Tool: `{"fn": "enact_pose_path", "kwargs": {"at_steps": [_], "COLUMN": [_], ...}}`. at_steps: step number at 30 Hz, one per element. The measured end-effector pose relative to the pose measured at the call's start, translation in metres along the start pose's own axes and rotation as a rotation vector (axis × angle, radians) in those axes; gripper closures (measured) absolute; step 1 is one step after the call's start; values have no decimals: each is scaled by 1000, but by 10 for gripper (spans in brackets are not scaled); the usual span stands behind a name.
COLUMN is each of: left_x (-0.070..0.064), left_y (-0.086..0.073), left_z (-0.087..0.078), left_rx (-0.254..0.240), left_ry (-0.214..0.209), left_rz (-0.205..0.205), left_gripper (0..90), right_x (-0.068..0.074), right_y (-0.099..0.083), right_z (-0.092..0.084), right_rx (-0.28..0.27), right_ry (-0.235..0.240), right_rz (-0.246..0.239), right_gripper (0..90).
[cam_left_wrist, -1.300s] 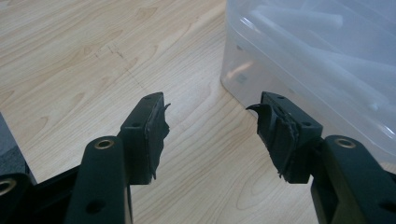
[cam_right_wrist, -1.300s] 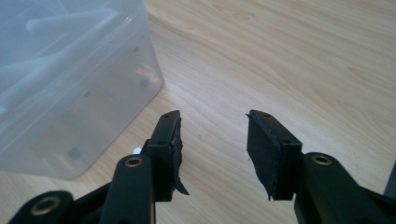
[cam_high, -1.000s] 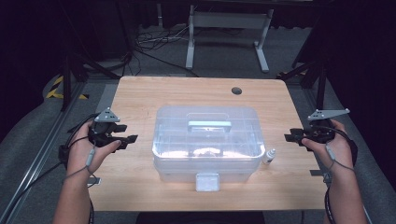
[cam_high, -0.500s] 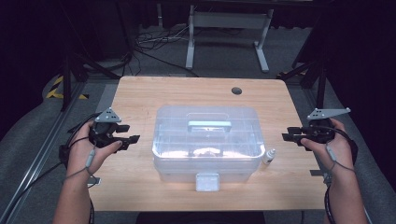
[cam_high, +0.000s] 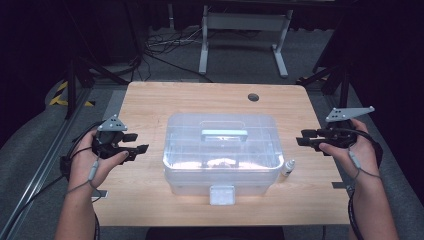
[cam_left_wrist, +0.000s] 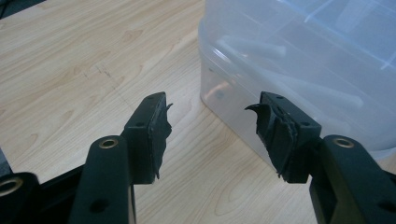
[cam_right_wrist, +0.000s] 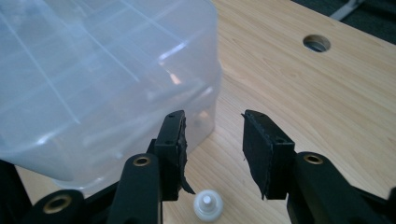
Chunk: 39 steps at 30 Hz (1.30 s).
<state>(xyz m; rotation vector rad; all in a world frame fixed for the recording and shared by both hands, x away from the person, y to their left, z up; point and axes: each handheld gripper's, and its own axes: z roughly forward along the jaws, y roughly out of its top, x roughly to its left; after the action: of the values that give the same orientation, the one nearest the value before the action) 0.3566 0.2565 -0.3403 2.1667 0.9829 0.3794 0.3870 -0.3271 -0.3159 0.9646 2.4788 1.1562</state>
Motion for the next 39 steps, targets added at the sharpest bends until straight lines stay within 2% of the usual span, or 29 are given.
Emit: {"fn": "enact_pose_path", "kwargs": {"at_steps": [9, 14, 18, 30, 34, 39], "left_x": [2, 2, 2, 3, 3, 3], "left_y": [-2, -2, -2, -2, -3, -3], "left_z": [0, 0, 0, -1, -2, -1], "left_rx": [5, 4, 5, 4, 4, 6], "left_ry": [-3, -2, -1, 2, -1, 1], "left_rz": [-10, -8, -6, -3, -5, -2], "left_gripper": [440, 437, 436, 433, 432, 431], "right_x": [19, 29, 42, 66, 80, 87], "right_y": [35, 48, 62, 86, 93, 99], "right_z": [6, 12, 21, 42, 53, 67], "right_rx": [11, 17, 26, 48, 62, 82], "right_ry": [49, 72, 109, 175, 207, 213], "right_rz": [-84, -114, -155, -257, -315, -350], "right_gripper": [608, 605, 585, 534, 481, 455]}}
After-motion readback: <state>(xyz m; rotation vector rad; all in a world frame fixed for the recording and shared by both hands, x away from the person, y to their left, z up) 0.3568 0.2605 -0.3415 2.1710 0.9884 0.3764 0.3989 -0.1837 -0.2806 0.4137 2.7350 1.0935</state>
